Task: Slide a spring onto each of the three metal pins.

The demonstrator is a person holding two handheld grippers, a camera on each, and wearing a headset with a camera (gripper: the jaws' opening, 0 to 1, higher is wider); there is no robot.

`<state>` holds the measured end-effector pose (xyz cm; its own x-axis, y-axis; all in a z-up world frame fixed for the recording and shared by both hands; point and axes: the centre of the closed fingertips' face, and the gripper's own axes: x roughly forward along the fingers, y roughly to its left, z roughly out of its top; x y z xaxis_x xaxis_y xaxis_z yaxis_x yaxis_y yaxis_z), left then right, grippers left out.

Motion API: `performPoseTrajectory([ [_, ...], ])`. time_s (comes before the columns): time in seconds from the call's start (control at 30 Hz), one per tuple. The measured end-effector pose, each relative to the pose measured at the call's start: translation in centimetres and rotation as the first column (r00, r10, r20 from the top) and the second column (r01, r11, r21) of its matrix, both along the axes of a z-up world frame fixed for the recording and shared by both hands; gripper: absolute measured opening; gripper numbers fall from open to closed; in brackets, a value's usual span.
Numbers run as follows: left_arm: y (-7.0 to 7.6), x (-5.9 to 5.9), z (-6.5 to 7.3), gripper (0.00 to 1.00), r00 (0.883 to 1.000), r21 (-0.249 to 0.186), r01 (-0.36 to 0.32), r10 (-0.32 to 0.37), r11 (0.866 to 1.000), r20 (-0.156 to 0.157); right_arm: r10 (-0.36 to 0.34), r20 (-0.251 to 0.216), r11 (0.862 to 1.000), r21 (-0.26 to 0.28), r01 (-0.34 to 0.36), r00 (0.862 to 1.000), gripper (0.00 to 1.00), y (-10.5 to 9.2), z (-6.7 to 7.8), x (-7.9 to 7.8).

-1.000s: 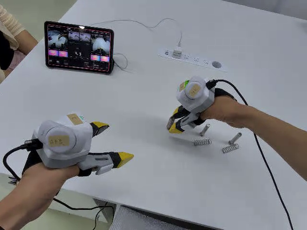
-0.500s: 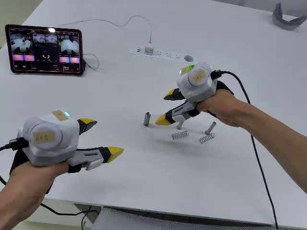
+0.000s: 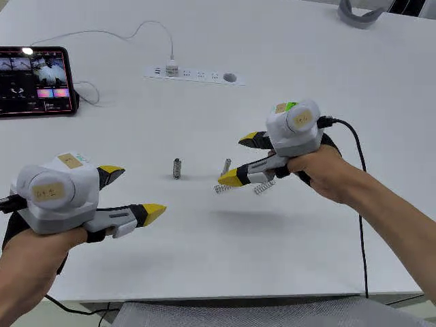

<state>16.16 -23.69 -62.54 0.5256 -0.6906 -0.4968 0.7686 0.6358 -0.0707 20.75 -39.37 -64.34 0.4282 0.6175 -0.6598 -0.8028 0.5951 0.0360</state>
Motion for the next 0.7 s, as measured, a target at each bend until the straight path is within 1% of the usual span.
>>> performPoseTrajectory([
  [0.1,-0.1,0.1,-0.1,0.65,1.0,-0.004,-0.003,0.003,1.0,-0.004,-0.05,-0.006,0.998,0.036,0.05,0.999,0.69,-0.4,-0.1,-0.5],
  [0.17,-0.2,0.2,0.0,0.65,1.0,-0.007,-0.008,0.008,1.0,-0.005,-0.072,-0.006,0.996,0.05,0.072,0.997,0.69,-0.7,-0.3,-0.7],
  [0.2,-0.2,0.3,0.1,0.65,1.0,-0.017,-0.015,0.014,1.0,-0.008,-0.085,-0.009,0.995,0.056,0.085,0.996,0.7,-0.8,-0.4,-1.0],
  [0.33,-0.3,0.6,0.1,0.65,1.0,-0.025,-0.02,0.02,0.999,-0.01,-0.123,-0.011,0.99,0.063,0.123,0.992,0.71,-1.4,-0.6,-2.0],
  [0.37,-0.3,0.7,0.0,0.65,1.0,-0.026,-0.019,0.019,0.999,-0.011,-0.137,-0.011,0.988,0.068,0.137,0.991,0.72,-1.6,-0.6,-2.3],
  [0.5,-0.3,1.0,-0.1,0.66,1.0,-0.022,-0.016,0.016,1.0,-0.013,-0.188,-0.003,0.979,0.083,0.187,0.982,0.74,-3.1,-0.6,-2.7],
  [0.63,-0.1,1.2,-0.4,0.67,1.0,-0.016,-0.018,0.018,1.0,-0.02,-0.227,-0.001,0.97,0.087,0.227,0.974,0.75,-4.5,-0.5,-3.9],
  [0.67,0.0,1.2,-0.4,0.67,1.0,-0.02,-0.02,0.02,1.0,-0.023,-0.243,0.0,0.966,0.091,0.242,0.97,0.76,-4.9,-0.5,-4.0],
  [0.7,0.0,1.2,-0.4,0.67,0.999,-0.022,-0.021,0.021,1.0,-0.024,-0.267,0.003,0.958,0.106,0.266,0.964,0.76,-5.3,-0.4,-4.2],
])
